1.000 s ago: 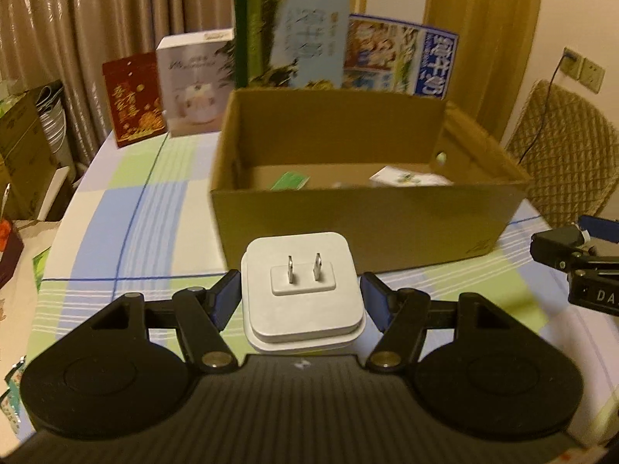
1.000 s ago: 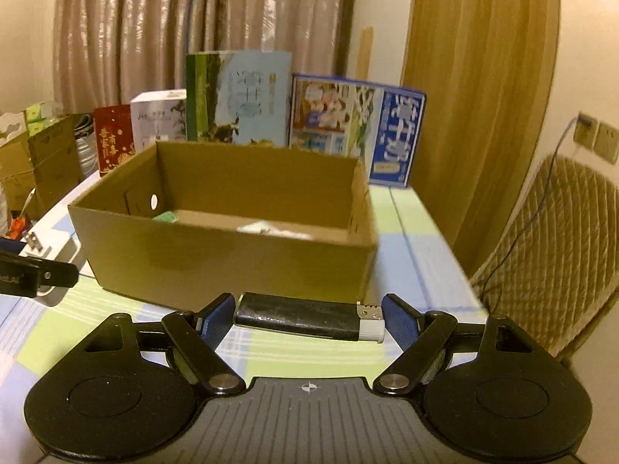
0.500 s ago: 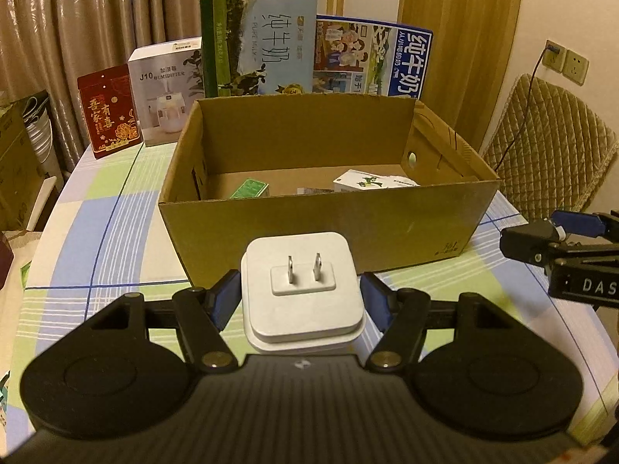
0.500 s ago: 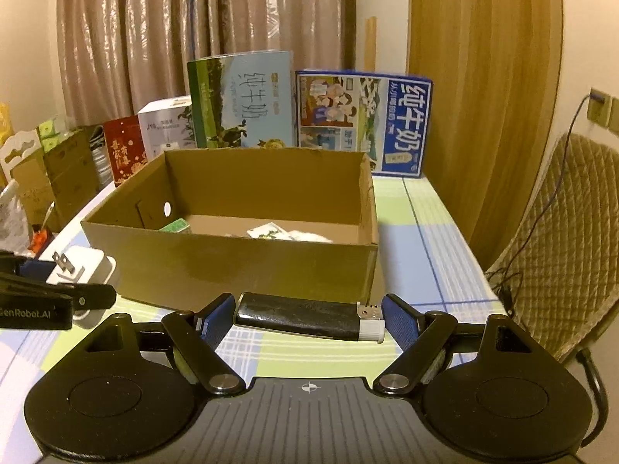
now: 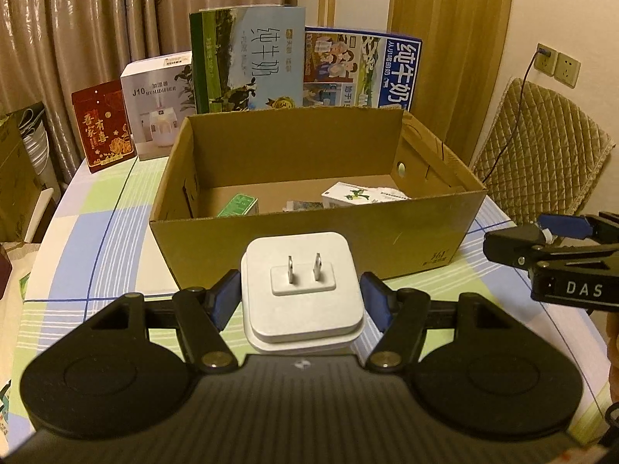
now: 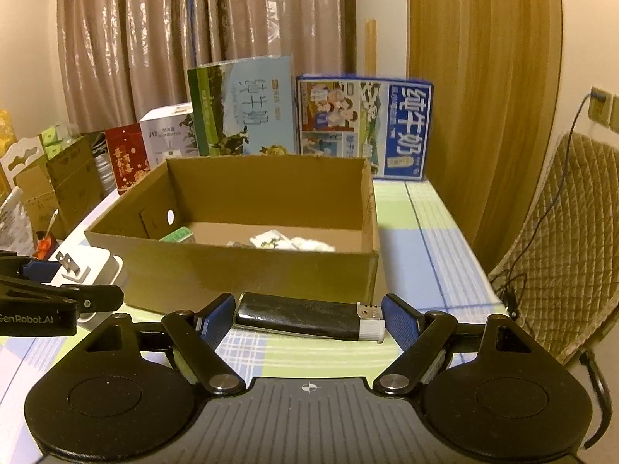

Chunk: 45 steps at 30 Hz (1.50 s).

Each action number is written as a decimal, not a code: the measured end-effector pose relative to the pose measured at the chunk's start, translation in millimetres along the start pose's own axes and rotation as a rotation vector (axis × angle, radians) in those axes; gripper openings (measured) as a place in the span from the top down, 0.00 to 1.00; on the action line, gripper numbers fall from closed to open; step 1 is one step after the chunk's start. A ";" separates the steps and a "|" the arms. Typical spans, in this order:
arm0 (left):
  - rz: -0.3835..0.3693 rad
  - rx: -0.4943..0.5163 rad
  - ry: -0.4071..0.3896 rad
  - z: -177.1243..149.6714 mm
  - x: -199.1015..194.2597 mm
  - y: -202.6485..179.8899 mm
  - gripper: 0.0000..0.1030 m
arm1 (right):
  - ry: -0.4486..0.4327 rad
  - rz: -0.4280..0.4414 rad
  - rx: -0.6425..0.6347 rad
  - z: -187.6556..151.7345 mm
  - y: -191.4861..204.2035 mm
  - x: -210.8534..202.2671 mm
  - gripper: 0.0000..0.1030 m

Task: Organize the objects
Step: 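Carry the plug adapter and black stick in both tools over the cardboard box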

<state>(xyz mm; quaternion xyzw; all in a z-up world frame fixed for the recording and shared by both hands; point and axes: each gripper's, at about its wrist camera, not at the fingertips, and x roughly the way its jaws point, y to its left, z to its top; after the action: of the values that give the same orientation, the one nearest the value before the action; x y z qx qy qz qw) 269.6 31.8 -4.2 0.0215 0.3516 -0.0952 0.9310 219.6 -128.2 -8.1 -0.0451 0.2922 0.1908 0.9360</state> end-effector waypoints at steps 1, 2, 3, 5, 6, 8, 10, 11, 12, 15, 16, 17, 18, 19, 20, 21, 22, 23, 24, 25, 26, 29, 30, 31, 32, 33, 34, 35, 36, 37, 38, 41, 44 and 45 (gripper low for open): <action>-0.002 -0.003 -0.004 1.1 -1.0 0.0 0.39 | -0.015 -0.011 -0.018 1.9 0.4 -0.8 0.23; -0.002 -0.007 -0.009 2.4 -2.1 0.2 0.39 | -0.034 -0.024 -0.035 5.0 0.6 -2.5 0.23; 0.000 -0.008 -0.013 3.9 -2.9 0.3 0.39 | -0.051 -0.033 -0.047 8.6 0.2 -3.2 0.23; 0.012 0.001 -0.022 9.0 -4.3 0.5 0.39 | -0.075 -0.045 -0.048 17.0 -2.8 -3.2 0.23; 0.023 0.008 -0.029 13.2 -5.3 0.8 0.39 | -0.081 -0.044 -0.040 20.2 -4.8 -2.7 0.23; 0.049 0.021 -0.051 22.6 -7.9 1.4 0.39 | -0.095 -0.039 -0.025 29.1 -7.8 -1.0 0.23; 0.065 0.017 -0.077 32.5 -10.9 3.9 0.39 | -0.111 -0.038 -0.011 37.9 -10.1 1.0 0.23; 0.066 0.009 -0.086 37.8 -11.4 5.8 0.39 | -0.117 -0.038 -0.004 42.9 -11.2 3.1 0.23; 0.065 0.001 -0.090 42.9 -10.8 7.3 0.39 | -0.120 -0.038 0.002 46.6 -12.4 5.6 0.23; 0.072 -0.009 -0.101 59.1 -6.2 8.4 0.39 | -0.125 -0.037 0.023 58.9 -15.3 16.0 0.23; 0.075 -0.009 -0.102 63.3 -4.3 8.1 0.39 | -0.120 -0.037 0.028 62.7 -15.8 20.1 0.23; 0.075 -0.010 -0.103 67.0 -1.9 7.8 0.39 | -0.113 -0.037 0.031 65.7 -16.2 23.9 0.23; 0.075 -0.011 -0.101 69.9 0.8 7.6 0.39 | -0.104 -0.038 0.039 68.8 -16.5 29.1 0.23; 0.077 -0.012 -0.095 73.6 5.1 7.8 0.39 | -0.094 -0.036 0.047 70.6 -17.4 32.6 0.23; 0.080 -0.010 -0.089 75.8 8.9 7.8 0.39 | -0.082 -0.031 0.055 72.9 -17.6 37.6 0.23; 0.084 -0.007 -0.084 78.6 12.8 8.3 0.39 | -0.070 -0.024 0.063 75.4 -17.4 42.5 0.23; 0.091 -0.001 -0.078 81.8 17.6 8.7 0.39 | -0.062 -0.017 0.069 77.9 -16.9 46.9 0.23; 0.097 0.003 -0.073 84.3 22.0 9.8 0.39 | -0.057 -0.013 0.072 80.0 -16.3 50.5 0.23; 0.104 0.003 -0.070 86.0 25.8 10.6 0.39 | -0.053 -0.013 0.073 82.3 -15.2 54.5 0.23; 0.109 0.005 -0.066 88.2 29.8 11.8 0.39 | -0.051 -0.013 0.073 85.3 -13.8 58.8 0.23; 0.115 0.004 -0.061 90.4 33.8 13.4 0.39 | -0.051 -0.012 0.076 88.1 -12.6 62.5 0.23; 0.118 -0.002 -0.049 94.6 46.4 18.7 0.39 | -0.051 -0.007 0.079 94.6 -8.6 72.0 0.23; 0.117 -0.004 -0.043 95.7 50.7 20.6 0.39 | -0.049 -0.007 0.078 96.3 -6.8 75.7 0.23; 0.117 -0.006 -0.038 96.8 55.5 22.2 0.39 | -0.047 -0.005 0.079 98.0 -4.9 79.9 0.23; 0.119 -0.005 -0.032 97.5 59.3 23.3 0.39 | -0.043 -0.002 0.083 99.2 -3.6 83.6 0.23; 0.120 -0.003 -0.026 98.3 63.7 24.6 0.39 | -0.039 0.001 0.086 100.5 -2.4 88.0 0.23; 0.119 -0.002 -0.020 98.8 67.8 25.4 0.39 | -0.034 0.005 0.089 101.9 -1.2 92.2 0.23; 0.117 -0.002 -0.014 99.3 72.1 26.5 0.39 | -0.029 0.007 0.091 102.8 0.3 95.7 0.23; 0.116 -0.004 -0.009 99.9 76.4 27.8 0.39 | -0.026 0.008 0.091 103.9 1.4 99.5 0.23; 0.114 -0.005 -0.004 100.3 79.8 28.5 0.39 | -0.023 0.008 0.091 104.6 2.1 102.5 0.23; 0.111 -0.006 -0.001 100.7 83.4 29.9 0.39 | -0.019 0.007 0.089 105.2 2.8 106.0 0.23; 0.106 -0.016 0.006 102.5 92.0 34.5 0.39 | -0.009 0.001 0.091 104.6 1.6 115.5 0.23; 0.099 -0.028 0.006 103.8 98.2 38.1 0.39 | 0.003 -0.006 0.112 104.4 -3.9 122.3 0.23; 0.095 -0.028 0.006 103.9 100.3 38.5 0.39 | 0.004 -0.009 0.119 104.3 -5.9 123.7 0.23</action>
<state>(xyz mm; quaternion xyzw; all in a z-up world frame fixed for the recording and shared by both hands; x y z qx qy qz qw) 418.4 42.2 6.8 0.0253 0.3545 -0.0459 0.9336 370.7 -72.3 8.0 0.0087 0.3046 0.1687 0.9374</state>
